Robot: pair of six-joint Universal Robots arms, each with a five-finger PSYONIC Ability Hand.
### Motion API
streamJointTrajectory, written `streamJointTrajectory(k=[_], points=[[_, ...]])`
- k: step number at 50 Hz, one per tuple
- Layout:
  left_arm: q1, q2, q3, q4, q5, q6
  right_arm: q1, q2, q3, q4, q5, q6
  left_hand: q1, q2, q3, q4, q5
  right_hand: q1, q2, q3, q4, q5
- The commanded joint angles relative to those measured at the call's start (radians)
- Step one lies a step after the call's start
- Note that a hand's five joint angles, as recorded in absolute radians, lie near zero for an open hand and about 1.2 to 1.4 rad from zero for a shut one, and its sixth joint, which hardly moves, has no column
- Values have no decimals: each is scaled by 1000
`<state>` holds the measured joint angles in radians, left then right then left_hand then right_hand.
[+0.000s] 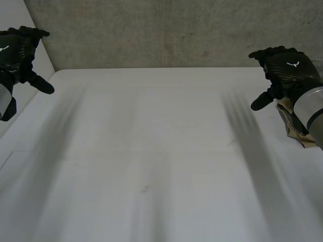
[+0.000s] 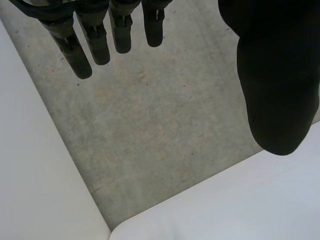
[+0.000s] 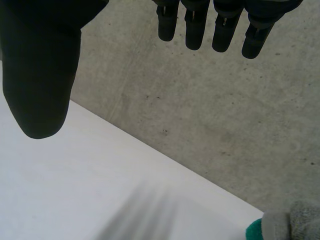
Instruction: Fold the laundry.
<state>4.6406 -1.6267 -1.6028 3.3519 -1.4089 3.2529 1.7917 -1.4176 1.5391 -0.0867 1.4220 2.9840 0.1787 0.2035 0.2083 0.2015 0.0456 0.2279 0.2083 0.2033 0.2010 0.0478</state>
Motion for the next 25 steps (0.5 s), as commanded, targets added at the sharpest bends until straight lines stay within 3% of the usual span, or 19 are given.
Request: streamJointTrajectory(k=[1,13,25], points=[[-28,28,-34,40,2,-2,-31,5,1,-22,-64,76,-4,-29,-34,-27,-46,-53,-34,-29,-26,-48],[-97,39,-26,58,-9,-7,70,32,-5,-27,-32,95,-4,-29,-34,-27,-46,-53,-34,-29,-26,-48],[-71,102,-72,78,-32,-5,94,16,-14,-27,44,89,-4,-29,-34,-27,-46,-53,-34,-29,-26,-48]])
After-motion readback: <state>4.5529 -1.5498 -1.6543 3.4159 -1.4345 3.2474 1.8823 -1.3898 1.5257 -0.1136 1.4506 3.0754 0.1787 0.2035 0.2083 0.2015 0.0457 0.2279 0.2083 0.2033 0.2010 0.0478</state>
